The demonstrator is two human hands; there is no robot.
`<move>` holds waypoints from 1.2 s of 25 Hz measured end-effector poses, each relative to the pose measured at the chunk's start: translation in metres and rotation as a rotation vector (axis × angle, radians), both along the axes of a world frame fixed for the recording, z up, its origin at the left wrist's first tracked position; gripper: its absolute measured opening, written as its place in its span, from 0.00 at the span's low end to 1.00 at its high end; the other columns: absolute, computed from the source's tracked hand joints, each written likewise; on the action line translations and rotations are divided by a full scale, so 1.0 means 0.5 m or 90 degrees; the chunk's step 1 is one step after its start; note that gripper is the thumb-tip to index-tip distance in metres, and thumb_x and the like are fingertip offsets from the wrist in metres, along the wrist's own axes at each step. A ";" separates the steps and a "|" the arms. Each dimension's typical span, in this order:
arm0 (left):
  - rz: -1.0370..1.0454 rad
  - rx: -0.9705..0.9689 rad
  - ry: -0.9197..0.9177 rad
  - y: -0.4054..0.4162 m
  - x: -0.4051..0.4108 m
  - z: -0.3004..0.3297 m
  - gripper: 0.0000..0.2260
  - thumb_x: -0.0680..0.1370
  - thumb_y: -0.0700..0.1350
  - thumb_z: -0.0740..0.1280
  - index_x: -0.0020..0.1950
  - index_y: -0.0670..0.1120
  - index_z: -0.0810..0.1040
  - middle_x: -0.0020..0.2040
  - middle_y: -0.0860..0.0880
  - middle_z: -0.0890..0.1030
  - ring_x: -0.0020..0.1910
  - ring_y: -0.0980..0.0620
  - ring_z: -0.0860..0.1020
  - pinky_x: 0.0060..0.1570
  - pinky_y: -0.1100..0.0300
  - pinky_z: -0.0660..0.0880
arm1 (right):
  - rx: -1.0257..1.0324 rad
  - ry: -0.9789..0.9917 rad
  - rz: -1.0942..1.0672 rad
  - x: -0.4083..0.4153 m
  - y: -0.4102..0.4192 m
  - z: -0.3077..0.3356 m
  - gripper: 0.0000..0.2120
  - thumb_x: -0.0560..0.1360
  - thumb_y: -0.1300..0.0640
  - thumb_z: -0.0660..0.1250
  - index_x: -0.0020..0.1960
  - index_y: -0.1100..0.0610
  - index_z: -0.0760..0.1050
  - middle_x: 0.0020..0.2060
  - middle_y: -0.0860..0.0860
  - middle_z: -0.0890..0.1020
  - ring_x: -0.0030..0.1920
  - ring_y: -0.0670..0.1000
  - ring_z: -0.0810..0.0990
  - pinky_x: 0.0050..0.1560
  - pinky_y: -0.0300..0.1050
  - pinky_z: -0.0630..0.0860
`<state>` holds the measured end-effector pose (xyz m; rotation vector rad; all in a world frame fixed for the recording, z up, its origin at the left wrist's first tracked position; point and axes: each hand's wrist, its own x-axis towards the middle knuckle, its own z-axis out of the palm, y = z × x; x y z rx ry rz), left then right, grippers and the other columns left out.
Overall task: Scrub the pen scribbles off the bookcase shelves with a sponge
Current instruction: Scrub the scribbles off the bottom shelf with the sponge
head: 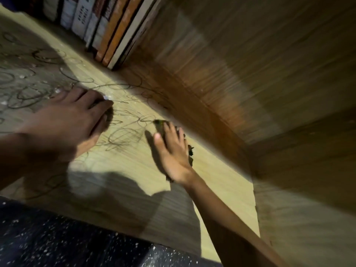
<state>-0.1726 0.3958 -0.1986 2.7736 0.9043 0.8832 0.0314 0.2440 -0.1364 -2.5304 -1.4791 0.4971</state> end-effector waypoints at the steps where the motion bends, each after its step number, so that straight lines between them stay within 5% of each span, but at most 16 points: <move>1: -0.001 0.004 0.004 -0.001 0.000 -0.001 0.21 0.79 0.51 0.54 0.67 0.43 0.72 0.58 0.40 0.75 0.56 0.38 0.71 0.50 0.37 0.72 | 0.006 0.017 0.066 -0.019 -0.044 -0.001 0.31 0.77 0.32 0.43 0.77 0.41 0.46 0.77 0.40 0.45 0.76 0.43 0.36 0.74 0.45 0.35; 3: 0.001 -0.002 0.010 0.001 0.005 -0.004 0.22 0.78 0.52 0.53 0.66 0.41 0.73 0.56 0.39 0.76 0.54 0.36 0.72 0.49 0.38 0.72 | 0.019 0.013 0.060 0.020 -0.123 0.000 0.30 0.77 0.34 0.45 0.77 0.40 0.48 0.77 0.38 0.46 0.76 0.42 0.37 0.73 0.42 0.38; 7: 0.005 0.027 -0.022 0.009 0.013 -0.013 0.22 0.79 0.51 0.52 0.62 0.38 0.75 0.52 0.36 0.78 0.48 0.33 0.75 0.44 0.38 0.75 | -0.039 -0.087 -0.165 0.190 -0.118 -0.010 0.35 0.76 0.32 0.46 0.78 0.48 0.52 0.77 0.50 0.55 0.77 0.56 0.50 0.75 0.55 0.49; 10: 0.013 0.026 -0.022 0.001 0.015 -0.005 0.23 0.79 0.50 0.52 0.61 0.37 0.77 0.51 0.35 0.78 0.47 0.33 0.74 0.42 0.38 0.73 | -0.098 -0.067 -0.293 0.174 0.017 -0.013 0.36 0.77 0.30 0.43 0.78 0.47 0.46 0.78 0.52 0.48 0.77 0.58 0.46 0.75 0.57 0.44; 14: -0.064 0.068 -0.001 0.001 -0.002 0.013 0.16 0.70 0.44 0.66 0.56 0.39 0.75 0.50 0.37 0.77 0.48 0.36 0.74 0.42 0.41 0.73 | 0.001 -0.048 0.034 0.040 0.019 -0.011 0.31 0.78 0.33 0.45 0.77 0.43 0.50 0.78 0.43 0.51 0.77 0.49 0.43 0.76 0.50 0.42; 16: -0.110 0.064 0.049 0.002 -0.013 0.013 0.25 0.58 0.36 0.74 0.54 0.41 0.74 0.50 0.40 0.75 0.48 0.39 0.73 0.43 0.45 0.74 | 0.022 -0.007 0.097 0.042 -0.052 -0.007 0.27 0.80 0.38 0.48 0.77 0.42 0.51 0.77 0.39 0.49 0.76 0.43 0.40 0.74 0.42 0.39; 18: -0.101 0.026 0.036 0.002 -0.016 0.017 0.26 0.59 0.38 0.76 0.55 0.41 0.74 0.51 0.42 0.74 0.49 0.43 0.72 0.47 0.49 0.72 | 0.016 -0.009 0.022 0.118 -0.061 -0.007 0.27 0.80 0.41 0.50 0.77 0.45 0.54 0.76 0.40 0.52 0.77 0.45 0.44 0.75 0.42 0.41; 21: -0.113 0.045 -0.044 -0.003 -0.018 0.029 0.13 0.68 0.42 0.63 0.51 0.41 0.74 0.47 0.40 0.76 0.47 0.44 0.70 0.46 0.54 0.65 | -0.026 -0.066 -0.154 0.223 0.030 -0.026 0.30 0.80 0.37 0.46 0.78 0.48 0.54 0.77 0.47 0.55 0.77 0.52 0.52 0.76 0.51 0.49; 25: -0.080 0.087 0.063 -0.013 -0.019 0.066 0.21 0.64 0.32 0.55 0.53 0.39 0.78 0.49 0.39 0.79 0.50 0.39 0.76 0.51 0.45 0.73 | 0.021 -0.162 -0.113 0.199 0.166 -0.036 0.25 0.81 0.40 0.44 0.77 0.44 0.54 0.76 0.47 0.58 0.75 0.54 0.55 0.73 0.57 0.53; 28: -0.046 0.074 0.068 -0.007 -0.025 0.044 0.07 0.71 0.43 0.69 0.47 0.43 0.81 0.46 0.44 0.81 0.48 0.43 0.73 0.50 0.49 0.64 | 0.062 -0.105 0.061 0.116 0.085 -0.036 0.25 0.80 0.37 0.47 0.75 0.41 0.55 0.76 0.44 0.58 0.76 0.49 0.53 0.75 0.51 0.51; 30: -0.025 0.038 0.052 -0.007 -0.031 0.041 0.20 0.79 0.56 0.58 0.40 0.44 0.82 0.41 0.44 0.81 0.44 0.42 0.75 0.47 0.48 0.66 | 0.056 -0.055 0.116 0.116 -0.007 -0.026 0.25 0.79 0.36 0.47 0.76 0.39 0.54 0.77 0.41 0.55 0.77 0.45 0.49 0.75 0.46 0.47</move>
